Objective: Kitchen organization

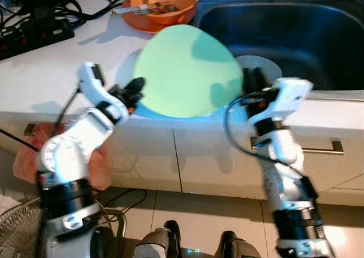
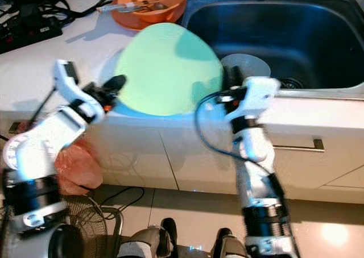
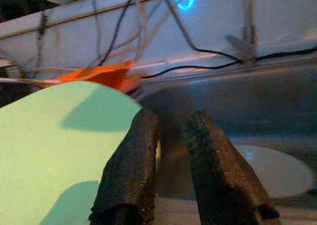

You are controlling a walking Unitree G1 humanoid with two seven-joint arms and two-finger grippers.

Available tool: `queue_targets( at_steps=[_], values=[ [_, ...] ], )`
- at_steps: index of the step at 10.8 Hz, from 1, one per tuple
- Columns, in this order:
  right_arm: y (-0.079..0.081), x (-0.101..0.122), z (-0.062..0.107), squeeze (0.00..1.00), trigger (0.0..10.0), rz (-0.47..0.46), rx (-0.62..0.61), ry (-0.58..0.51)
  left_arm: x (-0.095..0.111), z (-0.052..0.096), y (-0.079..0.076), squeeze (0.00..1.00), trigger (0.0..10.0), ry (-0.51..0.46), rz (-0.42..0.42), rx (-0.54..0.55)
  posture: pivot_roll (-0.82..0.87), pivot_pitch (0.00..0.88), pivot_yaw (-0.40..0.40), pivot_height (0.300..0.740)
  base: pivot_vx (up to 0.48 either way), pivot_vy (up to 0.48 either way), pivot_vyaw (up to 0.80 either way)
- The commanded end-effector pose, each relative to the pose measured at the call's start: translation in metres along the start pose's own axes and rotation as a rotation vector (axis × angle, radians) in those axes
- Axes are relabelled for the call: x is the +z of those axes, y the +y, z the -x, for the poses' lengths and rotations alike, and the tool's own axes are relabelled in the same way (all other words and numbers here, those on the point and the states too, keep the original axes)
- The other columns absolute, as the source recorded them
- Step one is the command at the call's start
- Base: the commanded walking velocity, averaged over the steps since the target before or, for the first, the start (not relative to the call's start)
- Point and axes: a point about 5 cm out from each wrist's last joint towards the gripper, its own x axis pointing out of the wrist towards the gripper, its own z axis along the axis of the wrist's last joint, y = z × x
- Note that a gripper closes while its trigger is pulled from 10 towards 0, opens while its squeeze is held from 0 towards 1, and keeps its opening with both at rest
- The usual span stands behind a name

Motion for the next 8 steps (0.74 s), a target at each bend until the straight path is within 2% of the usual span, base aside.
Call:
queue_targets(
  at_steps=[1, 3, 6, 8],
  values=[
    [-0.006, 0.0, -0.001, 0.0, 10.0, 0.003, -0.026, 0.013, -0.008, 0.002, 0.004, 0.0, 10.0, 0.034, -0.04, 0.046, 0.11, 0.199, 0.098, 0.74, 0.0, 0.0, 0.0],
    [-0.022, 0.013, -0.007, 0.0, 10.0, 0.023, -0.075, -0.026, -0.005, -0.004, -0.009, 0.0, 10.0, -0.047, -0.051, -0.005, 0.1, 0.195, 0.094, 0.74, 0.0, 0.0, 0.0],
    [-0.029, 0.02, -0.011, 0.0, 10.0, 0.023, -0.098, -0.045, 0.001, -0.011, -0.031, 0.0, 10.0, -0.174, 0.002, -0.122, 0.1, 0.189, 0.085, 0.74, 0.0, 0.0, 0.0],
    [-0.031, 0.02, -0.011, 0.0, 10.0, 0.022, -0.107, -0.044, -0.004, -0.016, -0.045, 0.0, 10.0, -0.21, 0.05, -0.188, 0.09, 0.186, 0.083, 0.74, 0.0, 0.0, 0.0]
  ],
)
